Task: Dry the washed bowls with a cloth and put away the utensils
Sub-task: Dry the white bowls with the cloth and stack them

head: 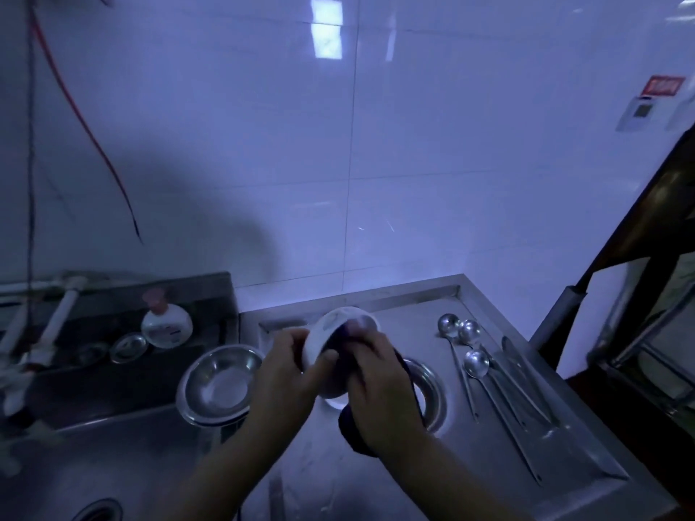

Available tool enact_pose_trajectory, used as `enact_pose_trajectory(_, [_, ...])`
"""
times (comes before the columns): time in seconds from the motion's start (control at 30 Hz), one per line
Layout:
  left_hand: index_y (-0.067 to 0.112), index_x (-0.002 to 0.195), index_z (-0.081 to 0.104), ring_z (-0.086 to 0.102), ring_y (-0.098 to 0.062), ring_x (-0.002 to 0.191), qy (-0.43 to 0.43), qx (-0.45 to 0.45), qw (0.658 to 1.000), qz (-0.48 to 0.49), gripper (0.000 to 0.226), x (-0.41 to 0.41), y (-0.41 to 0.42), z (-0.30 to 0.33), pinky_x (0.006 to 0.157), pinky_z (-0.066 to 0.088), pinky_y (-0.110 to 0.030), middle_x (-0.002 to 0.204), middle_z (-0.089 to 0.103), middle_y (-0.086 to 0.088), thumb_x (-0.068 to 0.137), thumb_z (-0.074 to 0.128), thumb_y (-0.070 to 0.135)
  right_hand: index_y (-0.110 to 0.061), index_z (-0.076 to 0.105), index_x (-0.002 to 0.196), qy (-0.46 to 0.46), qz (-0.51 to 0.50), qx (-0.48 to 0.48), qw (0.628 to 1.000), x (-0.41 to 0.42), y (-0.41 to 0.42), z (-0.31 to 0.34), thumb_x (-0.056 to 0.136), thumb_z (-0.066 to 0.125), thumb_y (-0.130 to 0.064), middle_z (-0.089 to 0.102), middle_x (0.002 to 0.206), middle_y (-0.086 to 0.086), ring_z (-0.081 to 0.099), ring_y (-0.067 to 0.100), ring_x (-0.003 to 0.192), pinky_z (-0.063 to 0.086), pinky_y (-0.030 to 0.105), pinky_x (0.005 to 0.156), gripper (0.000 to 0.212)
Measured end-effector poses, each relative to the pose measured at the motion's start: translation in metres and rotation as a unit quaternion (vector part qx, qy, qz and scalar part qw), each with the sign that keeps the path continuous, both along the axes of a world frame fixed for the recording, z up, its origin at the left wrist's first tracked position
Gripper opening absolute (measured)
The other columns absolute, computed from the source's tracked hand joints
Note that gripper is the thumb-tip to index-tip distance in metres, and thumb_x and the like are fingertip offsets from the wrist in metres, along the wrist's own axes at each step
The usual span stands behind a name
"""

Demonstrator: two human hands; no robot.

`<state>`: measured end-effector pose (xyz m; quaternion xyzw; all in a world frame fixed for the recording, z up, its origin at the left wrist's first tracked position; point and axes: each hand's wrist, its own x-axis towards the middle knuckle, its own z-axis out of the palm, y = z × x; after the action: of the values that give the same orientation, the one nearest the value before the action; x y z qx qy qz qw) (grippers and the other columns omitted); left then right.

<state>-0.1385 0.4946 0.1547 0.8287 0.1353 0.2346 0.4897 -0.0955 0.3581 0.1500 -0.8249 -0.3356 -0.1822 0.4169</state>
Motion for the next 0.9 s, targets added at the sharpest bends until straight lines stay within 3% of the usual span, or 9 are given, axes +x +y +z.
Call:
enact_pose_trajectory(0.13, [0.011, 0.101, 0.053, 0.059, -0.010, 0.077, -0.012, -0.101, 0.993, 0.059, 0.044, 0.001, -0.015, 0.004, 0.060, 0.041, -0.020, 0.086, 0.060, 0.003, 0.087, 0.046, 0.053, -0.008, 0.067, 0.111, -0.012, 0.044, -0.040, 0.998, -0.017, 0.024, -0.004, 0.090, 0.050, -0.013, 0.065, 0.108, 0.006, 0.062, 0.020, 0.096, 0.049, 0.030, 0.089, 0.027])
enact_pose_trajectory(0.23, [0.006, 0.101, 0.055, 0.058, -0.017, 0.081, 0.007, -0.163, 0.984, 0.065, 0.036, 0.002, -0.015, 0.005, 0.067, 0.041, -0.024, 0.090, 0.062, -0.005, 0.097, 0.041, 0.038, -0.007, 0.060, 0.126, -0.031, 0.088, -0.020, 0.995, -0.025, 0.029, -0.006, 0.085, 0.047, -0.014, 0.063, 0.121, 0.007, 0.059, 0.019, 0.110, 0.043, 0.028, 0.100, 0.043])
enact_pose_trajectory(0.33, [0.010, 0.091, 0.053, 0.058, -0.018, 0.075, 0.009, -0.168, 0.983, 0.068, 0.032, 0.002, -0.007, 0.010, 0.058, 0.039, -0.025, 0.082, 0.060, -0.006, 0.096, 0.043, 0.041, -0.004, 0.055, 0.129, -0.101, 0.163, -0.060, 0.980, -0.012, 0.015, -0.013, 0.077, 0.051, -0.008, 0.060, 0.126, 0.012, 0.057, 0.025, 0.114, 0.042, 0.033, 0.102, 0.053])
enact_pose_trajectory(0.43, [0.022, 0.090, 0.054, 0.058, -0.014, 0.075, 0.008, -0.124, 0.992, 0.021, 0.033, 0.000, 0.000, 0.015, 0.058, 0.041, -0.025, 0.084, 0.060, 0.000, 0.091, 0.045, 0.053, -0.009, 0.061, 0.122, -0.255, 0.201, -0.151, 0.934, 0.018, -0.008, -0.017, 0.088, 0.045, -0.008, 0.064, 0.116, 0.009, 0.060, 0.026, 0.104, 0.046, 0.035, 0.094, 0.037])
enact_pose_trajectory(0.57, [0.020, 0.091, 0.062, 0.061, -0.029, 0.088, 0.036, -0.088, 0.995, -0.043, 0.036, 0.002, 0.008, 0.030, 0.078, 0.050, -0.048, 0.093, 0.066, -0.008, 0.078, 0.046, 0.049, -0.018, 0.069, 0.101, -0.445, 0.214, -0.211, 0.843, 0.068, -0.029, -0.010, 0.094, 0.055, -0.013, 0.069, 0.106, 0.002, 0.061, 0.023, 0.105, 0.037, 0.030, 0.103, 0.016])
enact_pose_trajectory(0.63, [0.020, 0.091, 0.062, 0.061, -0.027, 0.088, 0.044, -0.074, 0.996, -0.039, 0.037, 0.006, 0.011, 0.037, 0.078, 0.048, -0.045, 0.091, 0.066, -0.006, 0.075, 0.045, 0.048, -0.017, 0.066, 0.100, -0.451, 0.198, -0.180, 0.852, 0.075, -0.025, -0.014, 0.092, 0.059, -0.012, 0.069, 0.103, 0.002, 0.060, 0.023, 0.103, 0.036, 0.031, 0.105, 0.012])
enact_pose_trajectory(0.73, [0.020, 0.085, 0.057, 0.056, -0.019, 0.077, 0.033, -0.028, 0.999, 0.001, 0.027, 0.011, 0.009, 0.042, 0.067, 0.044, -0.035, 0.081, 0.061, 0.000, 0.081, 0.044, 0.042, -0.017, 0.060, 0.102, -0.394, 0.134, -0.132, 0.900, 0.055, -0.007, -0.033, 0.091, 0.057, -0.012, 0.065, 0.098, 0.003, 0.059, 0.024, 0.096, 0.038, 0.032, 0.097, 0.012])
enact_pose_trajectory(0.9, [0.016, 0.093, 0.056, 0.056, -0.019, 0.077, -0.018, -0.090, 0.994, 0.050, 0.009, 0.016, 0.000, 0.043, 0.065, 0.044, -0.032, 0.084, 0.060, -0.002, 0.095, 0.048, 0.021, -0.019, 0.057, 0.116, -0.230, 0.073, -0.061, 0.969, 0.011, 0.027, -0.043, 0.072, 0.055, -0.016, 0.058, 0.104, -0.001, 0.057, 0.023, 0.089, 0.037, 0.030, 0.085, 0.044])
